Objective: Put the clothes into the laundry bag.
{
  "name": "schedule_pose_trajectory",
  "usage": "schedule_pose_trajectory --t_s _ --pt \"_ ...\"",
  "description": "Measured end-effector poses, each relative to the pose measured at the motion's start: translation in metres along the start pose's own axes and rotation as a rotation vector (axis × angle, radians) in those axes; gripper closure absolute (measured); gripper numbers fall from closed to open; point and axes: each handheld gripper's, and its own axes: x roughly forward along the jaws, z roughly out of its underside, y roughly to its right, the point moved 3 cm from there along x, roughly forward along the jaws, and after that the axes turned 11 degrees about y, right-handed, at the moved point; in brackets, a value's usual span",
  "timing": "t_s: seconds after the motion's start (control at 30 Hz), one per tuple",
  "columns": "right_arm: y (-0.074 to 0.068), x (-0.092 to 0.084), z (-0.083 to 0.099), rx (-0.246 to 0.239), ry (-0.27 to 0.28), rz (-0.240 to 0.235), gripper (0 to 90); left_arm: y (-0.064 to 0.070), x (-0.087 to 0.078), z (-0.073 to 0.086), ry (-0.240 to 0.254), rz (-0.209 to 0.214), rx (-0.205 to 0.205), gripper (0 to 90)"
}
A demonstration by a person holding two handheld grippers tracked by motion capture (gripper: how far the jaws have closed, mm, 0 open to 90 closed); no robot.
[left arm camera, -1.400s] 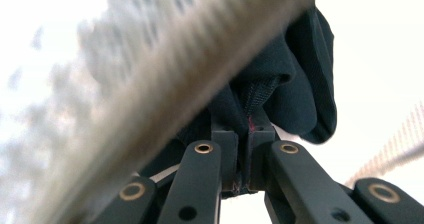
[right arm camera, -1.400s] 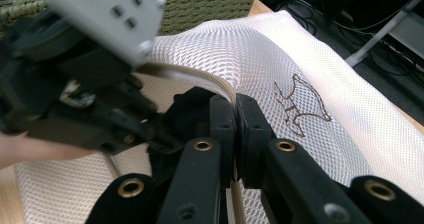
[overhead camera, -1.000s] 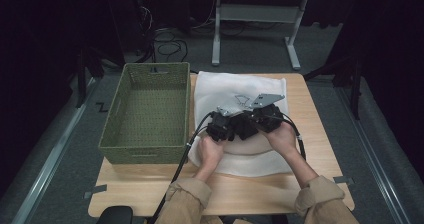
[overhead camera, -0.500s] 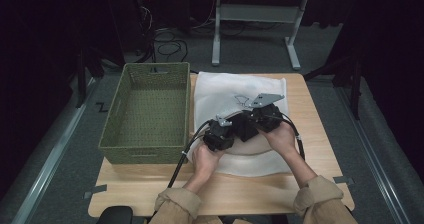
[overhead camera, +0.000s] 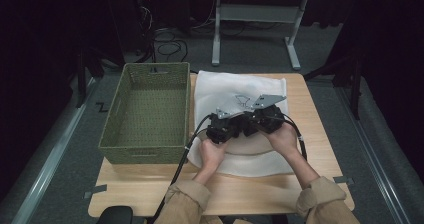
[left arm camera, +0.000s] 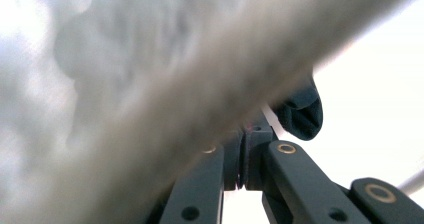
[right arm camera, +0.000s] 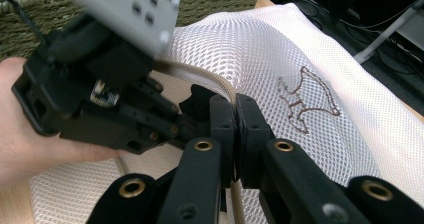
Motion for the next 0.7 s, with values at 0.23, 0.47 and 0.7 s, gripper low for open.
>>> schedule_pose_trajectory --t_s 0.23,0.47,0.7 --pt "-0.001 0.001 0.001 -0.001 -0.007 -0.001 88.8 -0.002 0.022 0.001 -0.042 -0.095 0.054 85.4" --pt "0.002 0.002 0.005 0.016 -0.01 0.001 88.8 -0.003 0.012 0.002 -0.093 -0.086 0.099 69.0" --pt "0.002 0.0 0.001 0.011 0.002 0.012 88.7 0.003 -0.006 -0.003 -0.101 -0.07 0.123 52.8"
